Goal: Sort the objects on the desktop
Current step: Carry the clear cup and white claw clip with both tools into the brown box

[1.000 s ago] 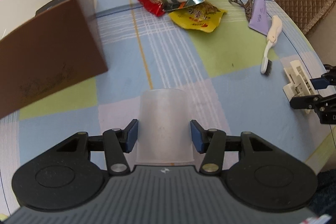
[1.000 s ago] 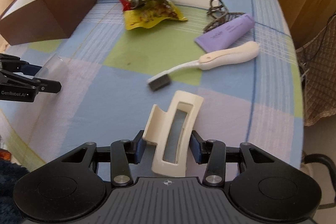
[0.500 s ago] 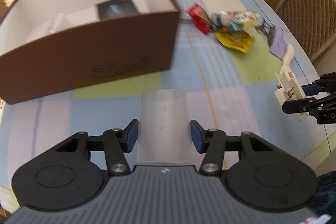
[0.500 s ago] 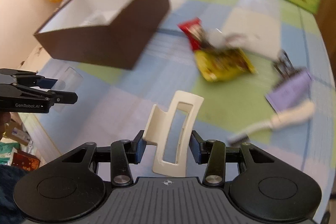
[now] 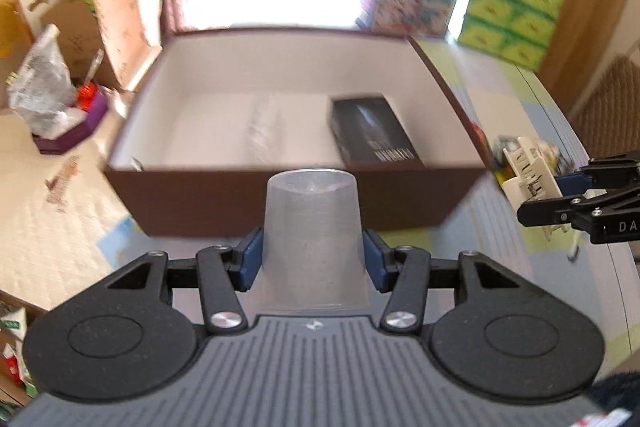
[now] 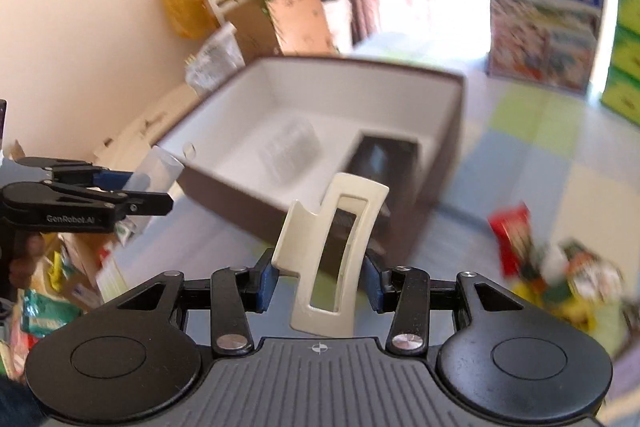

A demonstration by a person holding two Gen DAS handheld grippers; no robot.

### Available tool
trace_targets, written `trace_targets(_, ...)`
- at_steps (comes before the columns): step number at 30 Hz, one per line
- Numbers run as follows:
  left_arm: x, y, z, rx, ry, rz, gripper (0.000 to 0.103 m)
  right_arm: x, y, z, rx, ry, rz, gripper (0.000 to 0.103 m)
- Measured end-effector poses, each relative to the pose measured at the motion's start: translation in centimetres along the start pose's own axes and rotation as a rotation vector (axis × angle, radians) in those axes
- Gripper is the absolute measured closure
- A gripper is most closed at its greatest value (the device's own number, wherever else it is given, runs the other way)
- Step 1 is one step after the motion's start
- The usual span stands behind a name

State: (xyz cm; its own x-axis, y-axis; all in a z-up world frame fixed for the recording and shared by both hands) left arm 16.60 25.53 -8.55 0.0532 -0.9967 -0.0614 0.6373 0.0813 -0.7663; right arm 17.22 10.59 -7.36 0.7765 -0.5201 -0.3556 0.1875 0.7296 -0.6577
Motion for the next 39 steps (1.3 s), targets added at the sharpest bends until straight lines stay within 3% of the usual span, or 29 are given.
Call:
trace_targets(7, -4.8, 1.2, 5.5, 0.076, -0.036, 0.054, 0.055, -0.4, 4.7, 6.0, 0.053, 0.007, -0.026, 0.061)
trace_targets(15, -7.4, 6.1, 9.2, 0.037, -0.042, 0.075, 0.055, 0.9, 10.3, 8.0, -0.001, 0.041, -0.076, 0.061)
trace_targets(26, -8.0, 13.8, 8.5, -0.129, 0.004, 0.087, 0.055, 1.9, 15.8, 5.8, -0.147, 0.043, -0.113, 0.061)
trace_targets(34, -6.9, 16.1, 6.6, -0.194, 0.109, 0.083, 0.055, 2.6, 16.9, 4.8, -0.2, 0.047, -0.118, 0.061)
trace_targets(39, -7.0, 16.6, 6.1, -0.215, 0.124, 0.073, 0.058, 2.7, 17.3, 4.2, -0.223, 0.051, -0.118, 0.061)
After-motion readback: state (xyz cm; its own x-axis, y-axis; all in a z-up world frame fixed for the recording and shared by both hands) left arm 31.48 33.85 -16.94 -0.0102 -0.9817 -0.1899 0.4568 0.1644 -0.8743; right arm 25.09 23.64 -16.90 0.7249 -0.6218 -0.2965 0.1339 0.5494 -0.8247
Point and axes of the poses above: each gripper's, at about its wrist camera, not at the fingertips, and y roughly the way its jaws point, x to its right, z to its top, the point moved 10 cm from there along y, roughly the way its jaws point, and after that the axes turned 9 degrees about z, right-handed, at the moved point
